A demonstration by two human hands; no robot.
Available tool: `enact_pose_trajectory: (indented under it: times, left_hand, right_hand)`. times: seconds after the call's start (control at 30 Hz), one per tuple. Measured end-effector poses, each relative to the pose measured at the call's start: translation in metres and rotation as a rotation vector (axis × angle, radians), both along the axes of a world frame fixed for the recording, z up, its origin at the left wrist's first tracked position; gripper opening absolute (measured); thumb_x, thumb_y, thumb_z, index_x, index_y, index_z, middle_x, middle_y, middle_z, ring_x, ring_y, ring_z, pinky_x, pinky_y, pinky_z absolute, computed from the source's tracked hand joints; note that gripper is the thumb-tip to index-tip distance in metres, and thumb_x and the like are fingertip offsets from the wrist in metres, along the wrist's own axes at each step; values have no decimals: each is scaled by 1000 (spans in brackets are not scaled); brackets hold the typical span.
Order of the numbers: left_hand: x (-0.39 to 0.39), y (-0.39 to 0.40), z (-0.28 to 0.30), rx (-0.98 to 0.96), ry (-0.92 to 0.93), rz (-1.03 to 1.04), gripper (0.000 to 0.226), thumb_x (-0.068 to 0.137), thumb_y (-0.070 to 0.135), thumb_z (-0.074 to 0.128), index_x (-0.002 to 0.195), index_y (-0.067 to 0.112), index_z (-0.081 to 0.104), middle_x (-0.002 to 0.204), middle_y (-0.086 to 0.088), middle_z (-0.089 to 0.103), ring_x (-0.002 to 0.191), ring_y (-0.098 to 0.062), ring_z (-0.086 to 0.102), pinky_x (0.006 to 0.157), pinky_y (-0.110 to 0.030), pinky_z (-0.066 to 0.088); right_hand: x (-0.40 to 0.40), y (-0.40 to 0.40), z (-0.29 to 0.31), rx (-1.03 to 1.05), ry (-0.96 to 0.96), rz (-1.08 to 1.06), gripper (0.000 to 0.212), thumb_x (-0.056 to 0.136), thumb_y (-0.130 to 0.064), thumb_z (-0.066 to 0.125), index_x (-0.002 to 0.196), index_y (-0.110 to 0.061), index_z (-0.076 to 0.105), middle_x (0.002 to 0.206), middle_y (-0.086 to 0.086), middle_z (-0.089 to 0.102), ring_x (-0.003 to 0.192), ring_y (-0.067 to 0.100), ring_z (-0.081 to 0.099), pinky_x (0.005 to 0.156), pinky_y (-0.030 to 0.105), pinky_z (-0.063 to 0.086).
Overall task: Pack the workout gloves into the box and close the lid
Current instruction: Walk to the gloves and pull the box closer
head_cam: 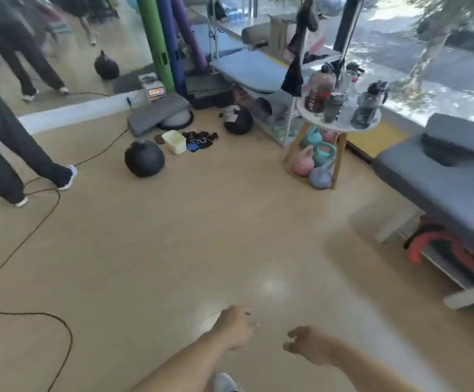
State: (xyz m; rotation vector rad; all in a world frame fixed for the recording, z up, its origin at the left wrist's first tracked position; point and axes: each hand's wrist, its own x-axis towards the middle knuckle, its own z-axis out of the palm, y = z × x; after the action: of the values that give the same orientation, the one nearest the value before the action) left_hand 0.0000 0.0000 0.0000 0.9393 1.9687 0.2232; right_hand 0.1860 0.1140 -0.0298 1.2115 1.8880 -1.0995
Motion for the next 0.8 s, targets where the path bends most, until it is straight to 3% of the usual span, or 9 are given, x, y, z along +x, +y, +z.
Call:
enact_pose_trajectory:
  times: [0.13, 0.23, 0.43, 0.6, 0.8]
  left_hand:
    - [-86, -9, -14, -31, -21, 103, 51, 98, 38, 59, 144, 17, 55, 155, -5, 47, 141, -20, 45, 109, -20, 34]
    - [-145, 2, -12, -37, -43, 188, 52, 96, 39, 62, 142, 17, 56, 153, -5, 48, 138, -19, 48, 106, -20, 36]
    - [-263, 44, -17, -57, -35, 291, 53, 93, 41, 65, 140, 16, 58, 152, -5, 51, 137, -20, 50, 107, -22, 37]
    - [-372, 117, -13, -54, 5, 310, 50, 93, 35, 66, 137, 14, 61, 138, -9, 64, 119, -28, 65, 94, -25, 47]
    - [-513, 207, 15, -14, 118, 331, 49, 94, 37, 66, 137, 14, 62, 145, -6, 59, 133, -21, 54, 105, -22, 38]
  right_hand:
    - [-87, 24, -8, -21, 41, -86, 61, 91, -49, 66, 143, -20, 54, 147, 1, 54, 134, 18, 53, 108, 23, 37]
    - [-150, 39, 6, -6, 59, -32, 58, 96, -43, 63, 146, -16, 51, 150, 5, 51, 138, 19, 49, 109, 24, 35]
    - [-278, 76, 6, 23, 110, 82, 58, 94, -50, 60, 145, -22, 53, 148, -2, 54, 134, 16, 52, 105, 22, 37]
    - [-386, 136, -1, 20, 165, 140, 60, 94, -50, 60, 146, -21, 52, 148, 0, 55, 133, 17, 53, 107, 25, 39]
    - [-524, 239, 10, -12, 178, 145, 62, 95, -51, 59, 148, -21, 48, 151, 2, 51, 136, 21, 51, 110, 27, 37]
